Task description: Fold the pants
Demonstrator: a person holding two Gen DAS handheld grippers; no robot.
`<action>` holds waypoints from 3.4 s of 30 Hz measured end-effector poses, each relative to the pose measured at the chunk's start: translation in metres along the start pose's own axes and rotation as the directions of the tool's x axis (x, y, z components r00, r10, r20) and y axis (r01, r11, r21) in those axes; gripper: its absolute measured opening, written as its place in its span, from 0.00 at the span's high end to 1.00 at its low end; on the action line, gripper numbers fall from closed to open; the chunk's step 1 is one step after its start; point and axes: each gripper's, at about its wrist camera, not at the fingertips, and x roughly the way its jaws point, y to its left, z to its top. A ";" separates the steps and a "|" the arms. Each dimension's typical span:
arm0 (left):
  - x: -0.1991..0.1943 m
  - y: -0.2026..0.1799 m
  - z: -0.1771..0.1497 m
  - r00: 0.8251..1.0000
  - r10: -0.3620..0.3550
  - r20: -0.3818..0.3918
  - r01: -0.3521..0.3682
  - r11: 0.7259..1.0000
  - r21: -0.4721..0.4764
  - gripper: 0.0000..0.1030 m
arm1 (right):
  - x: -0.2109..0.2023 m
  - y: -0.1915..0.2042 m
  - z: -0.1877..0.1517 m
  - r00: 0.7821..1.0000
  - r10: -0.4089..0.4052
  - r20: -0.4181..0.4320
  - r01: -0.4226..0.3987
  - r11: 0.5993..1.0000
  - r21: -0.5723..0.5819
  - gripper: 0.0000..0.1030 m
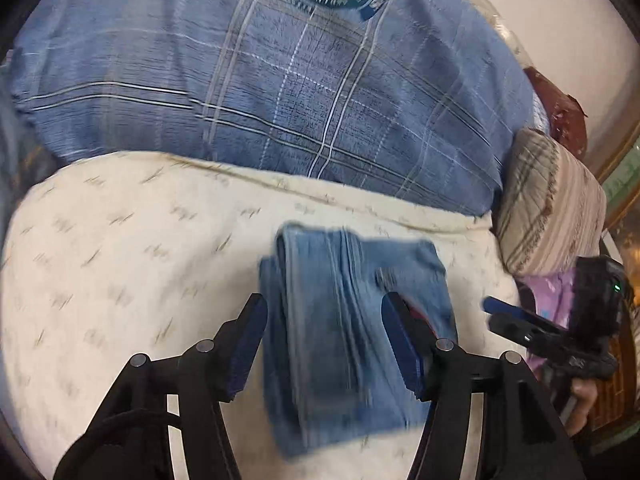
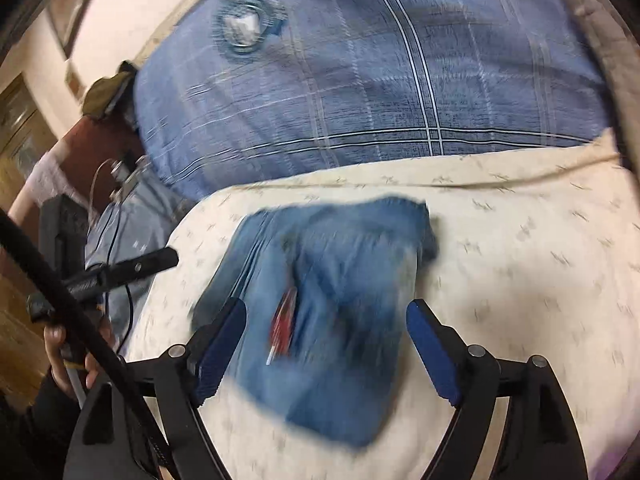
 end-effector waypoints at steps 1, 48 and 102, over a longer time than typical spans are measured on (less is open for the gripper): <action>0.011 0.004 0.008 1.000 0.000 -0.012 0.000 1.000 -0.021 0.42 | 0.014 -0.011 0.015 1.000 0.018 -0.010 -0.018 0.999 0.037 0.20; 0.019 0.020 -0.072 0.991 -0.102 -0.082 0.082 0.972 -0.221 0.64 | 0.005 -0.064 -0.077 0.988 0.153 0.017 -0.147 0.900 0.411 0.37; -0.030 0.024 -0.122 1.000 -0.022 0.006 0.022 0.998 -0.063 0.56 | -0.003 0.011 -0.126 0.965 -0.260 -0.018 0.260 0.966 -0.015 0.69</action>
